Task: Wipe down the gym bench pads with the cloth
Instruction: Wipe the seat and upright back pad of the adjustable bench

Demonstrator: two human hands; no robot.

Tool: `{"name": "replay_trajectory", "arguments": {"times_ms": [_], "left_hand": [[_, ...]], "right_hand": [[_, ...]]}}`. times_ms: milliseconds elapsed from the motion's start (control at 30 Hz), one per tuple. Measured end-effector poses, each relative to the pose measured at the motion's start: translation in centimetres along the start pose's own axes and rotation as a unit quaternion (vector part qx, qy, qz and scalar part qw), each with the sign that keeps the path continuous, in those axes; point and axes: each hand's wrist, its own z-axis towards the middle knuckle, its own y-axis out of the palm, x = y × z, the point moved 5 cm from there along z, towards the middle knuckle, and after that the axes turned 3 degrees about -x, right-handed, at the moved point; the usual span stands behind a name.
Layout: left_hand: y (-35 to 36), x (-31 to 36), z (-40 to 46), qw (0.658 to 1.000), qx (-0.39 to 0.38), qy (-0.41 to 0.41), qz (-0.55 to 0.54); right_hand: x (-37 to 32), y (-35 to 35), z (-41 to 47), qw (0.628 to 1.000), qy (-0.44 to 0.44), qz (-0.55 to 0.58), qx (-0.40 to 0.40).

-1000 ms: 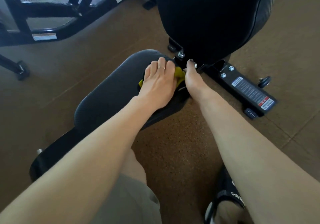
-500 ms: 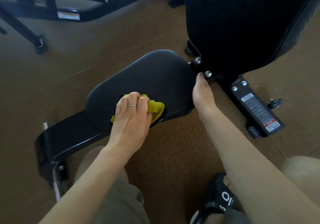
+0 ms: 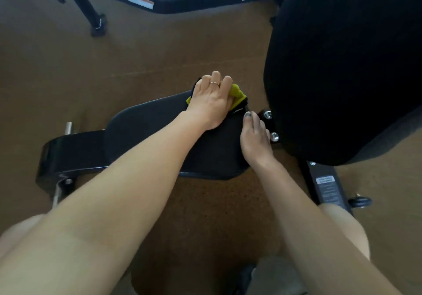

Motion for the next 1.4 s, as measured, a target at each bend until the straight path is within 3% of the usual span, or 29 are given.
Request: {"name": "replay_trajectory", "arguments": {"times_ms": [233, 333, 400, 500, 600, 767, 867, 933, 1000, 1067, 1133, 1167, 1300, 1400], "left_hand": [[-1.7, -4.8, 3.8, 0.971, -0.1, -0.2, -0.09], [-2.1, -4.8, 4.2, 0.969, -0.127, -0.204, -0.051], [-1.8, -3.7, 4.4, 0.975, -0.127, -0.174, -0.045], [-1.8, -1.3, 4.7, 0.988, -0.115, -0.102, -0.029], [-1.6, 2.8, 4.5, 0.992, -0.122, 0.027, 0.016], [1.1, 9.3, 1.6, 0.94, -0.148, 0.208, 0.226], [1.6, 10.3, -0.1, 0.924, -0.158, 0.245, 0.247], [1.5, 10.7, -1.3, 0.922, -0.162, 0.253, 0.244], [1.4, 11.4, -2.8, 0.923, -0.159, 0.264, 0.23], [1.3, 11.8, -4.2, 0.923, -0.155, 0.28, 0.212], [1.1, 11.7, -5.1, 0.93, -0.153, 0.282, 0.18], [1.0, 11.6, -5.3, 0.935, -0.153, 0.278, 0.156], [0.0, 11.3, -5.6, 0.963, -0.159, 0.218, 0.006], [-1.2, 10.9, -5.9, 0.97, -0.185, 0.14, -0.077]], "right_hand": [[0.5, 0.1, 1.1, 0.999, 0.013, 0.041, -0.024], [1.5, 0.1, 1.9, 0.966, 0.095, 0.229, -0.067], [2.1, 0.0, 0.9, 0.929, 0.095, 0.34, -0.112], [2.8, -0.4, -1.0, 0.923, 0.053, 0.372, -0.08], [3.6, -0.7, -2.7, 0.916, 0.054, 0.395, -0.054], [6.2, -2.8, -5.4, 0.949, 0.07, 0.298, -0.072], [8.5, -5.5, -6.5, 0.962, 0.151, 0.22, -0.054], [8.9, -7.7, -6.8, 0.965, 0.152, 0.215, -0.012], [8.1, -10.6, -7.2, 0.942, 0.168, 0.274, 0.096], [6.6, -13.6, -7.6, 0.863, 0.164, 0.433, 0.201], [4.3, -15.3, -7.3, 0.787, 0.111, 0.573, 0.199], [2.8, -15.8, -7.2, 0.787, 0.083, 0.588, 0.17], [0.1, -17.0, -8.0, 0.857, 0.056, 0.495, 0.131], [-0.5, -17.0, -8.8, 0.877, 0.046, 0.469, 0.099]]}}
